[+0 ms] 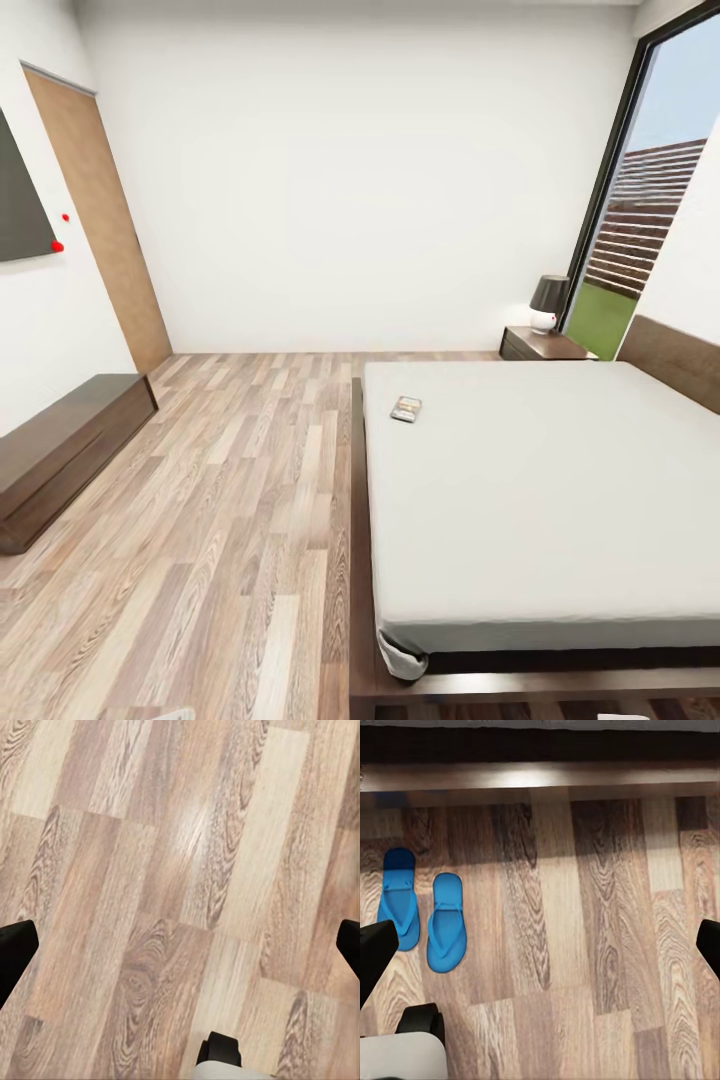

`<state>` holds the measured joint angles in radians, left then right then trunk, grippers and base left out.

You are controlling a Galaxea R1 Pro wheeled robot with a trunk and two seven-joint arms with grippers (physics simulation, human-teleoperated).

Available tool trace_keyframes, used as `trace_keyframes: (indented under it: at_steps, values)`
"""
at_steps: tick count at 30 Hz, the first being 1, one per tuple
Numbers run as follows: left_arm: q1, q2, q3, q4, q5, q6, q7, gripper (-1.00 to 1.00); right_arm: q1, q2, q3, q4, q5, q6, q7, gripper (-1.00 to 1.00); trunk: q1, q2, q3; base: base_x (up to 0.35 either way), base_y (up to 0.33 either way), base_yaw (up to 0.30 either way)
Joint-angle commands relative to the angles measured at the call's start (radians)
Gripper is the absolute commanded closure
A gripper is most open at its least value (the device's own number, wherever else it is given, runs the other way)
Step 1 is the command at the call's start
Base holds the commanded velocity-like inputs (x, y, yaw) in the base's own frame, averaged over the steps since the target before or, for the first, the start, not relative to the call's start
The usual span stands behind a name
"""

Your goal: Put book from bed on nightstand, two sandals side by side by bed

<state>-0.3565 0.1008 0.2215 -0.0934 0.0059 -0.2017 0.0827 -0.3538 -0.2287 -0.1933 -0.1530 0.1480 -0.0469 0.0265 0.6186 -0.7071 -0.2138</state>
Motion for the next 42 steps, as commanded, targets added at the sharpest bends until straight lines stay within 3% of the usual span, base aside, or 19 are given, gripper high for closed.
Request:
trace_keyframes:
  at_steps: [1,42]
  values:
    - [-0.001,-0.001,0.001,0.001,0.0,-0.004,0.002,-1.0,-0.001,0.0,-0.008,0.001,0.01,-0.004,0.003,-1.0,-0.004,0.006,0.002,0.0,0.0,0.0]
    - [-0.001,-0.003,0.001,0.001,0.0,-0.002,0.002,-1.0,-0.001,0.0,-0.007,0.001,0.011,-0.004,0.003,-1.0,-0.161,0.293,0.13,0.0,0.0,0.0]
